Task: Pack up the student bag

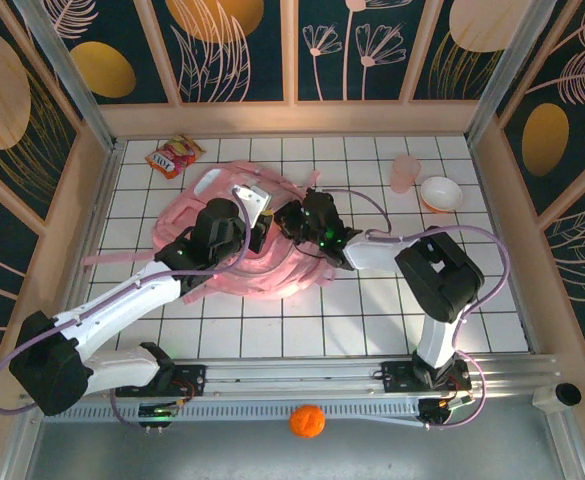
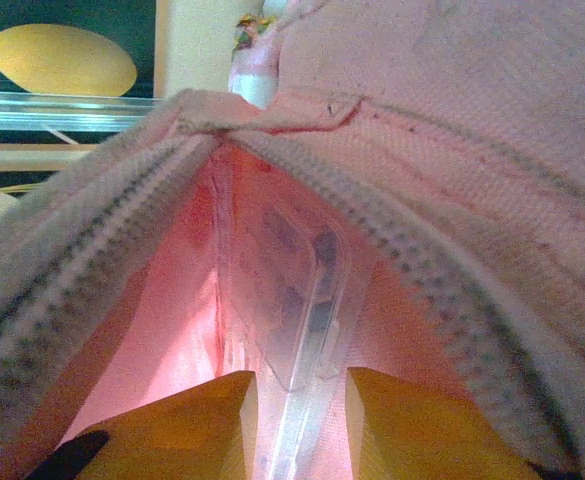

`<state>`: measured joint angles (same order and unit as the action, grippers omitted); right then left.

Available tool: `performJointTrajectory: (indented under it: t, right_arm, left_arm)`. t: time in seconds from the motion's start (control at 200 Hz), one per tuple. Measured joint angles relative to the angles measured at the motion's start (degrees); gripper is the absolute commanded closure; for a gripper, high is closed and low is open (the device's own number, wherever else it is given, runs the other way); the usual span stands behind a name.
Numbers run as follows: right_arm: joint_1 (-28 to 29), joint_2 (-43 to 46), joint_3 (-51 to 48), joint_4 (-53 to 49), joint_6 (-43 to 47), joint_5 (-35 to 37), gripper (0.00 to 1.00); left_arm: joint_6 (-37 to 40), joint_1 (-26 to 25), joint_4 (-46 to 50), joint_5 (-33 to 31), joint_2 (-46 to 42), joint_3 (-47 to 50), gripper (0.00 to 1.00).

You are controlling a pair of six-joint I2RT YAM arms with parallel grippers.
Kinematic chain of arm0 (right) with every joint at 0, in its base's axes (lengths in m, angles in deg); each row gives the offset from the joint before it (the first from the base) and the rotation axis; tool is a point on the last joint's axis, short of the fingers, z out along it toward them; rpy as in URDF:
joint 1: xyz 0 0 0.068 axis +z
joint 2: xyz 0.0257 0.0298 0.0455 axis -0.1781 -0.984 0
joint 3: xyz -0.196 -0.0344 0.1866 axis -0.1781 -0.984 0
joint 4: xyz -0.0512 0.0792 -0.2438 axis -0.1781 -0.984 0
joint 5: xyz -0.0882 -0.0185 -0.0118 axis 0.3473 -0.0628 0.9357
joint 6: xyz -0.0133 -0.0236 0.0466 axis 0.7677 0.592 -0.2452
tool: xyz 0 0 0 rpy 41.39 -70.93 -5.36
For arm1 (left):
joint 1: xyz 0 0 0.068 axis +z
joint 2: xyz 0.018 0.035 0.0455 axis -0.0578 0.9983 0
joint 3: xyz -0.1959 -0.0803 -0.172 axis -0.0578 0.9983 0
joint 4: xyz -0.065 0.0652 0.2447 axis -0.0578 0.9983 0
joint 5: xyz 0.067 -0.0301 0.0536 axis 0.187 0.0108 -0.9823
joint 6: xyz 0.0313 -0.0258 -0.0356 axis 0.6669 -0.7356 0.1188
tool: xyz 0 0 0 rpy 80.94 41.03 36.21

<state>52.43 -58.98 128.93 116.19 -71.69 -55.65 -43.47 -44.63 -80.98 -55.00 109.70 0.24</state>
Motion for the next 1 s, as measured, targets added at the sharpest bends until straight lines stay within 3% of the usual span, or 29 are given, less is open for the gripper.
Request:
performJointTrajectory:
  t: [0.295, 0.465, 0.666, 1.001]
  right_arm:
    - [-0.7, 0.81, -0.59, 0.07, 0.5, -0.98, 0.68]
    - [-2.1, 7.39, -5.44, -2.38, 2.82, -2.45, 0.62]
    - [-2.97, 18.34, -7.82, -13.55, 8.52, -3.48, 0.54]
    - [-8.37, 36.39, -12.28, -29.88, 14.88, -2.47, 0.45]
  left_arm:
    - [0.0, 0.07, -0.46, -2.23, 0.0, 0.0, 0.91]
    - [-0.5, -0.31, -0.46, -4.11, 0.02, 0.0, 0.91]
    - [-0.92, -0.5, -0.83, -4.94, 1.05, -0.02, 0.92]
    - [5.73, -0.9, -3.1, 4.5, 7.32, 3.41, 0.98]
